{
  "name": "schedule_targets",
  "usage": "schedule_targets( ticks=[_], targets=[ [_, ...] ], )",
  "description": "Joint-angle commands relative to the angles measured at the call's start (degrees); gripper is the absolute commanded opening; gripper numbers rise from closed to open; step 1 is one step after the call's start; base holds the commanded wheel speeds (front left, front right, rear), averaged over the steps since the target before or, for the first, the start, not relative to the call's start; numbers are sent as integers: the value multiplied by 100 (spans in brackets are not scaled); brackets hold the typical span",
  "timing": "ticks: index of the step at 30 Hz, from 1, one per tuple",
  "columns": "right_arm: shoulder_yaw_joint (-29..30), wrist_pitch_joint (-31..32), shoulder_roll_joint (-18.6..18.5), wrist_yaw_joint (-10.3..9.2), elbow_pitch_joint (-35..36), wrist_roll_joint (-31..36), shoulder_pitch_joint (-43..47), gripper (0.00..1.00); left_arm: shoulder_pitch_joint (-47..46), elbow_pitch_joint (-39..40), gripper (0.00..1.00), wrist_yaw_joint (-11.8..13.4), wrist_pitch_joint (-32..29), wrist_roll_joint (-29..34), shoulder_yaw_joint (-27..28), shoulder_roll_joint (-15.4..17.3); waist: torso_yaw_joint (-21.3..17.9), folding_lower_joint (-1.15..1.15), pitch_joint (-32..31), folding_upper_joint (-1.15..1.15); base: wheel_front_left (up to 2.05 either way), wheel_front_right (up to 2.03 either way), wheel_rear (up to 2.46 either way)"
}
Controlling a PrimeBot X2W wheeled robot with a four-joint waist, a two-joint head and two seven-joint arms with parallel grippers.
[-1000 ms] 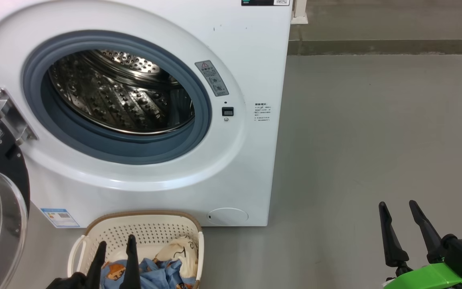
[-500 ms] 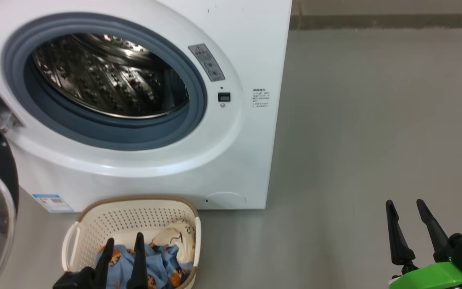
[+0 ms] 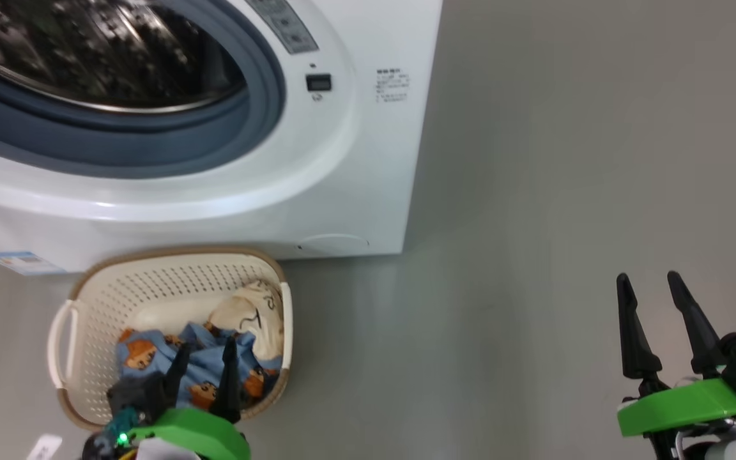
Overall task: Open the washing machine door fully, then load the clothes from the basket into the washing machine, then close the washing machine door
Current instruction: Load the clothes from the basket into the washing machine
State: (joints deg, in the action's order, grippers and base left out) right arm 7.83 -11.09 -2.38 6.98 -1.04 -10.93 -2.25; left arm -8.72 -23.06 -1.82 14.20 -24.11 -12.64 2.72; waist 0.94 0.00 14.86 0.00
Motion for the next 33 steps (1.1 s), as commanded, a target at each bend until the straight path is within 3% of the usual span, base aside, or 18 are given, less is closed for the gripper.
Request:
schedule_targets(
  ticks=[1,18,33],
  targets=[
    [-161,-73,-50,51,143,59,-212,100,-334,-170,100,-56,64,110,151,95,-363,0,705,0,0,0,0],
    [-358,-202,-50,51,262,59,-636,100,-2348,-2880,100,-231,6,295,338,697,-1077,0,2254,0,0,0,0],
    [-563,-351,-50,51,130,-131,-947,100,-3558,-4367,100,-427,-595,141,314,1231,-1567,0,3011,0,0,0,0]
  ],
)
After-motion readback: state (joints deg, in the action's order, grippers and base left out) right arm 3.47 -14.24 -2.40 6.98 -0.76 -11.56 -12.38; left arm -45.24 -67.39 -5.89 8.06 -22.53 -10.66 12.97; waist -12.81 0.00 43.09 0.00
